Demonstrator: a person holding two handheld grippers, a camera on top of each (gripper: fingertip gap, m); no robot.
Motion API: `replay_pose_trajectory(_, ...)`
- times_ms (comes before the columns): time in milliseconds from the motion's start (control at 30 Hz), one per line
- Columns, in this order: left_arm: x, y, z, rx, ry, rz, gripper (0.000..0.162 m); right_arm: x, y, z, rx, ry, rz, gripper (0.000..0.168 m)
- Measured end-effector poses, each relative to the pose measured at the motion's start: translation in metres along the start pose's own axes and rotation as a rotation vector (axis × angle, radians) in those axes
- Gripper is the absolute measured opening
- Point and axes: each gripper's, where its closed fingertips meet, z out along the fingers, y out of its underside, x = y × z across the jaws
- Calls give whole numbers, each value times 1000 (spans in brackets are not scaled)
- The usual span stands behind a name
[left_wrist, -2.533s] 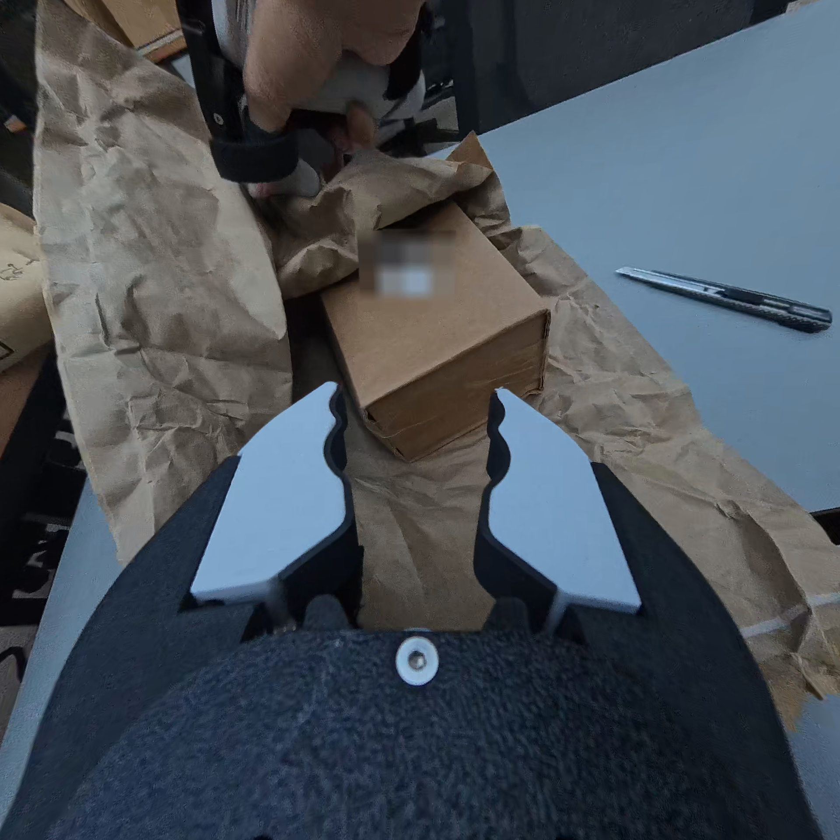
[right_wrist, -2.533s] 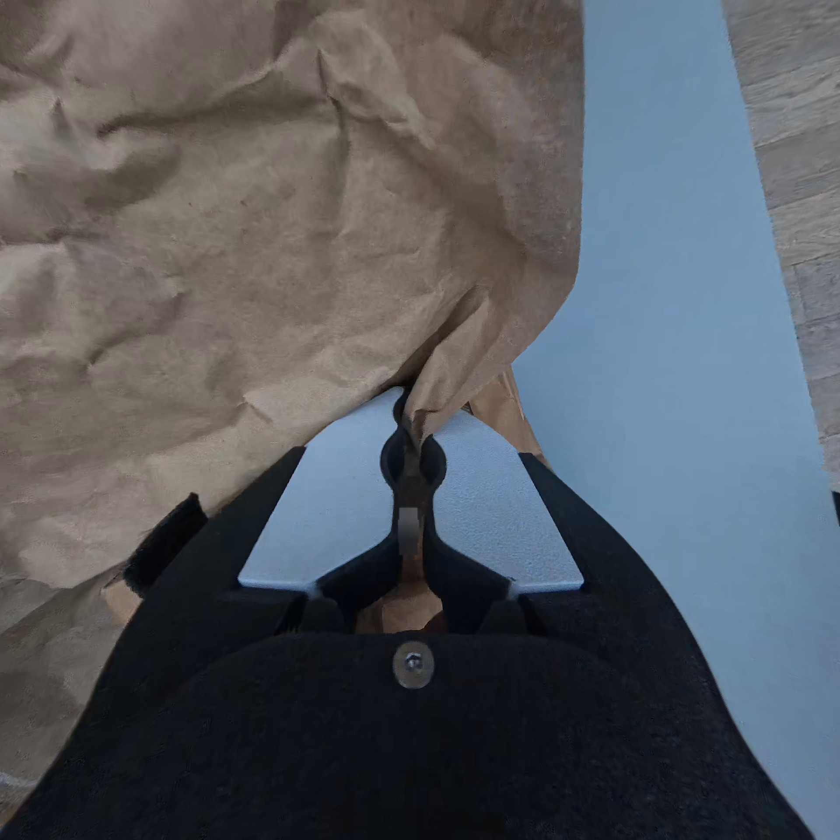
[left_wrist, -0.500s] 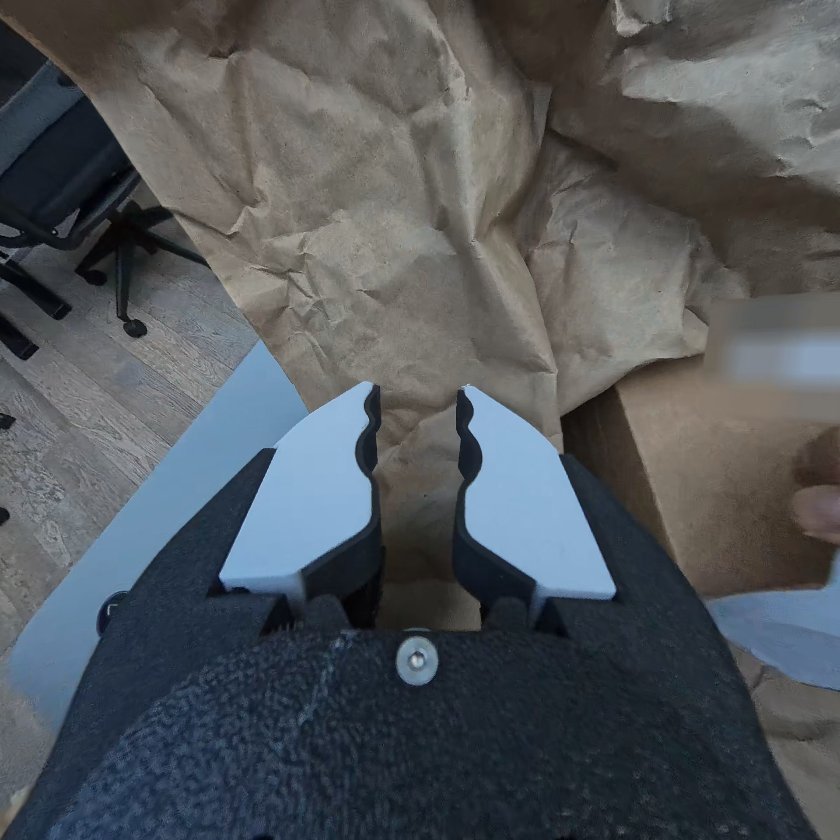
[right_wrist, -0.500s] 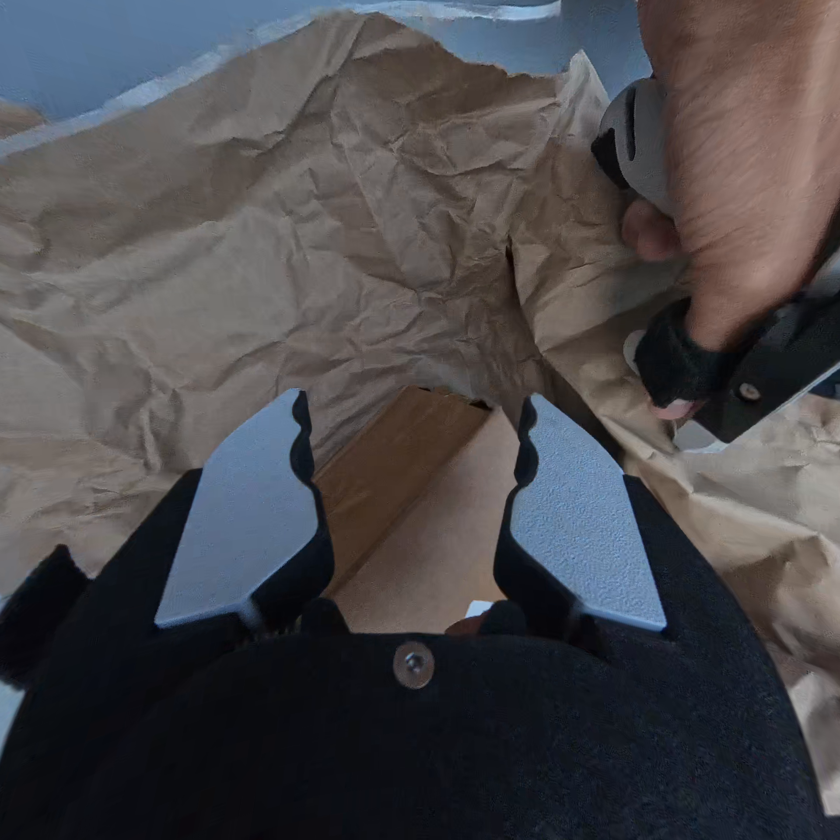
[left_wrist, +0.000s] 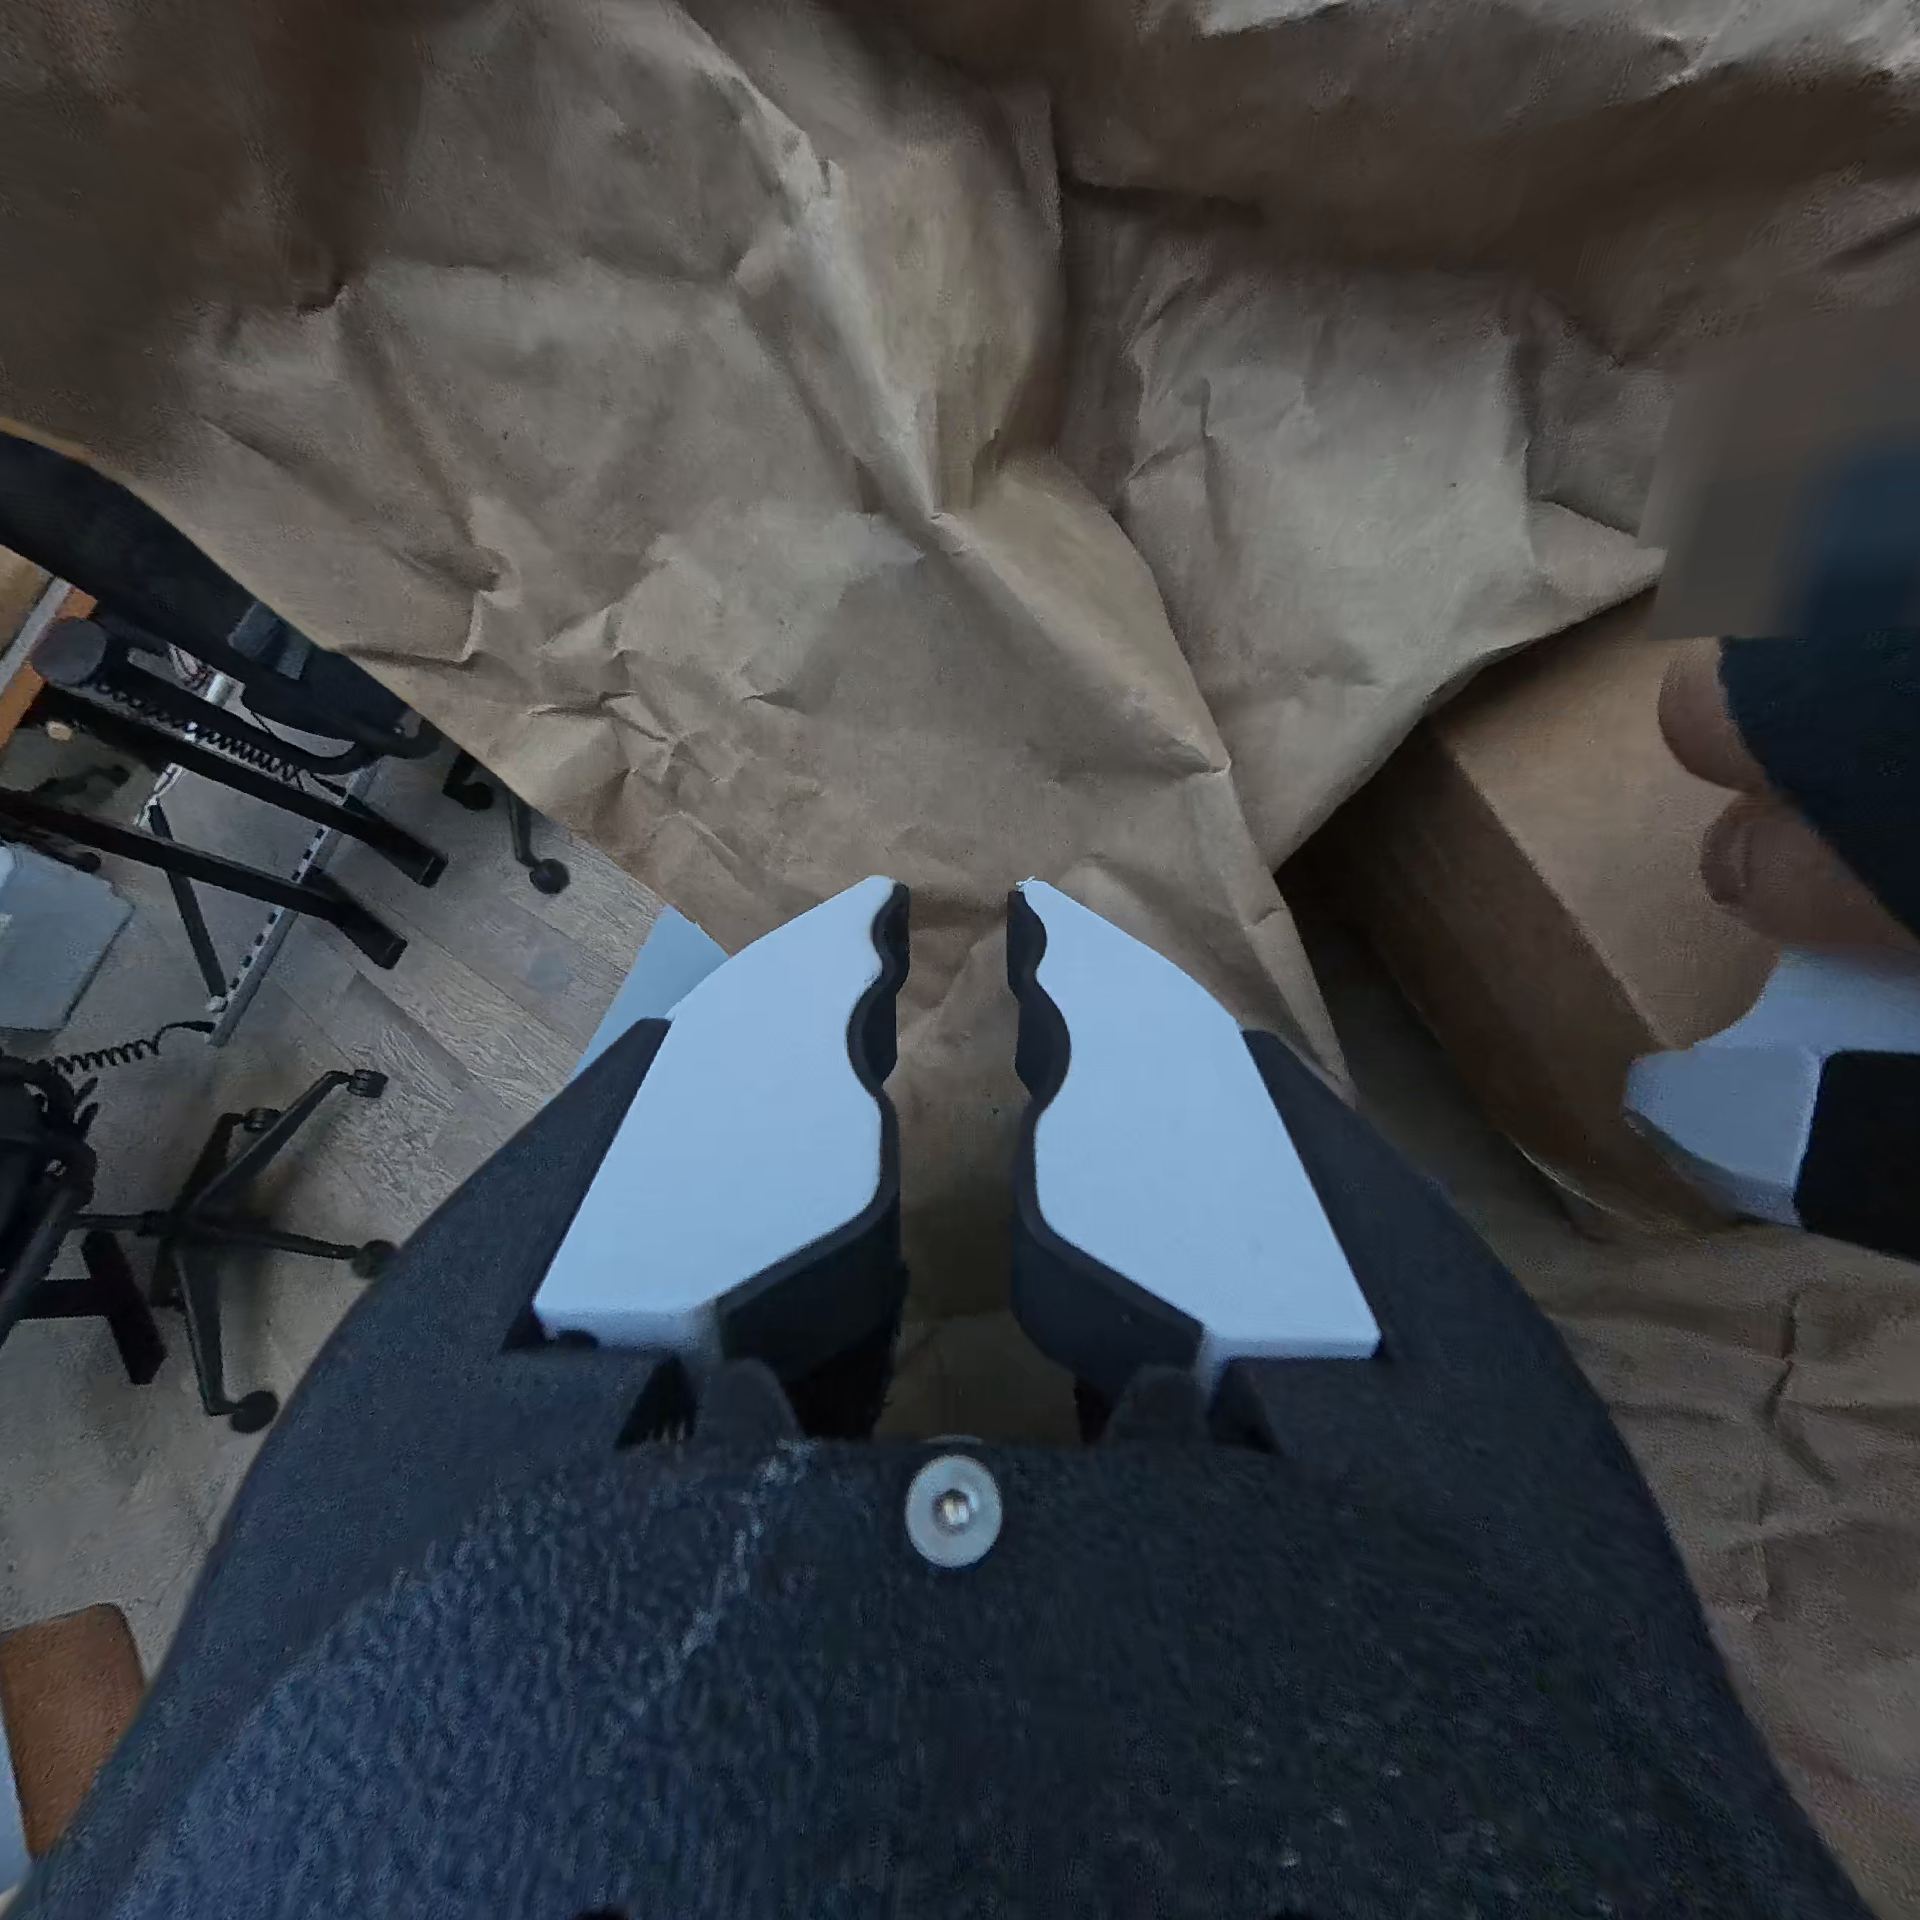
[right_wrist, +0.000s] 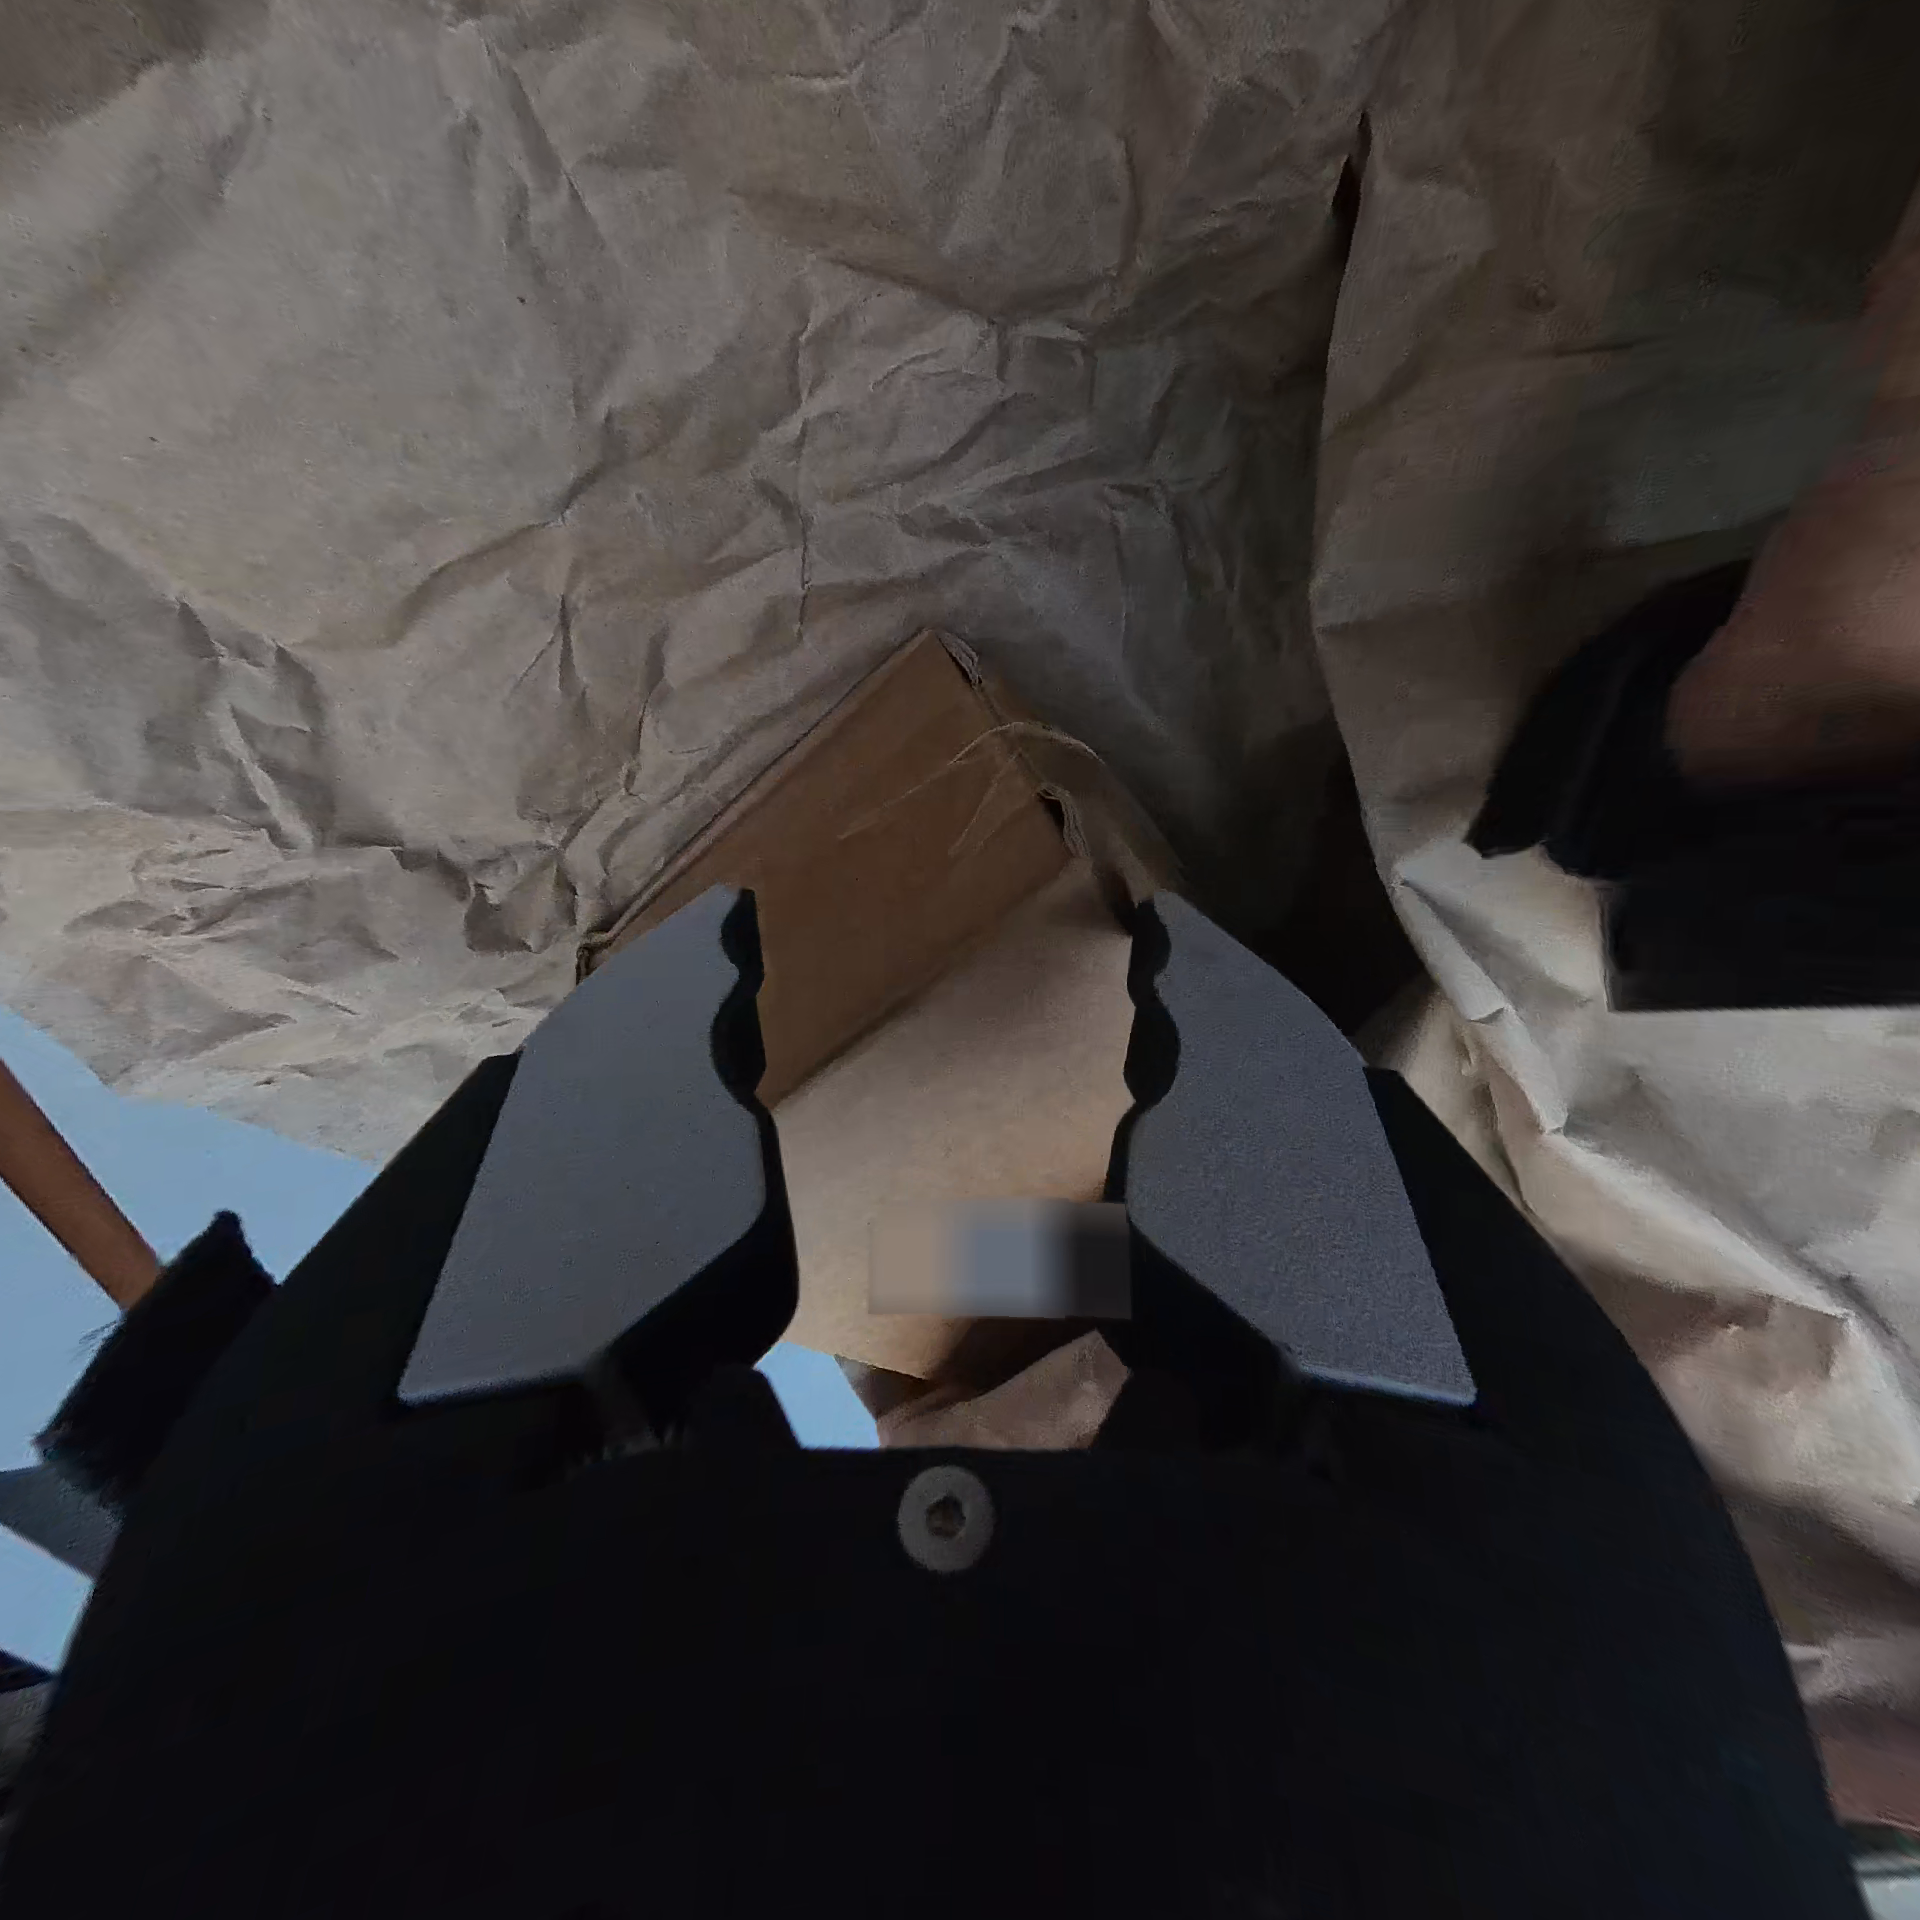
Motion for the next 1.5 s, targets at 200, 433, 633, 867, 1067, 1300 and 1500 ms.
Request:
replay_pose_trajectory(200, 26, -3, 1, -56, 16, 164, 10, -21, 27, -2, -21, -3, 6, 65)
replay_pose_trajectory(433, 33, 4, 18, -225, -99, 373, 0, -50, 54, -7, -14, -23, 74, 60)
replay_pose_trajectory(633, 27, 27, 23, -376, -69, 322, 0, -88, 93, -10, -36, -35, 139, 68)
replay_pose_trajectory(867, 44, 43, -3, -365, -72, 194, 3, -112, 154, -12, 103, -26, 432, 53)
replay_pose_trajectory(1067, 59, -25, -110, -156, -17, -286, 7, -96, 143, -24, 372, 21, 648, 53)
replay_pose_trajectory(1300, 209, -139, -198, 123, 331, -798, 19, -76, 146, -83, 833, 21, 941, 55)
replay_pose_trajectory(1500, 303, -191, -96, 158, 241, -943, 51, -99, 203, -84, 970, -14, 1092, 58)
